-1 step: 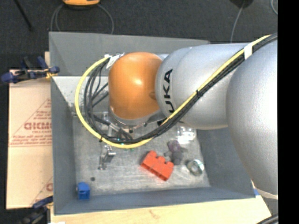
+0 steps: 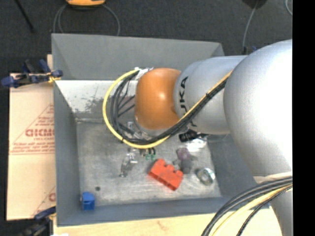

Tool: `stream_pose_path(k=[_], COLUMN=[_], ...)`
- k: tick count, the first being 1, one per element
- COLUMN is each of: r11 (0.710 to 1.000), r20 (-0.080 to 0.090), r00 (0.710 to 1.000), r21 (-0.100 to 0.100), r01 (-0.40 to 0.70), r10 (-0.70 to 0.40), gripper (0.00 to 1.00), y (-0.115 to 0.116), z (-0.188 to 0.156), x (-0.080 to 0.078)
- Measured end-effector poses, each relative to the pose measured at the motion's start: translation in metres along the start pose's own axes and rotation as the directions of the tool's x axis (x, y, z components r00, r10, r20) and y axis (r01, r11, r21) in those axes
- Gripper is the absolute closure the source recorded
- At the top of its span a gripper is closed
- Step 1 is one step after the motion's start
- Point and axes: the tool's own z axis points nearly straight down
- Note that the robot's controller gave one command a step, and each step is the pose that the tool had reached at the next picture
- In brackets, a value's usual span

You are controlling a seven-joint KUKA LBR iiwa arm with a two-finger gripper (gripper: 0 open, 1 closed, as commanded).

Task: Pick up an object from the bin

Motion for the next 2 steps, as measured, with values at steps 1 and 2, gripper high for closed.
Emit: stream_pose_path(k=[1,2], r11=[0.984,0.91], r20=[0.004,0.022], r00=[0.984,0.91], r21=[0.001,0.001], r01=[0.18,0.414], r10=[-0.18,-0.414], gripper=[0.0,0.0], y=[-0.084,-0.144], z=[-0.001,0.03], x=[-0.001,0.046])
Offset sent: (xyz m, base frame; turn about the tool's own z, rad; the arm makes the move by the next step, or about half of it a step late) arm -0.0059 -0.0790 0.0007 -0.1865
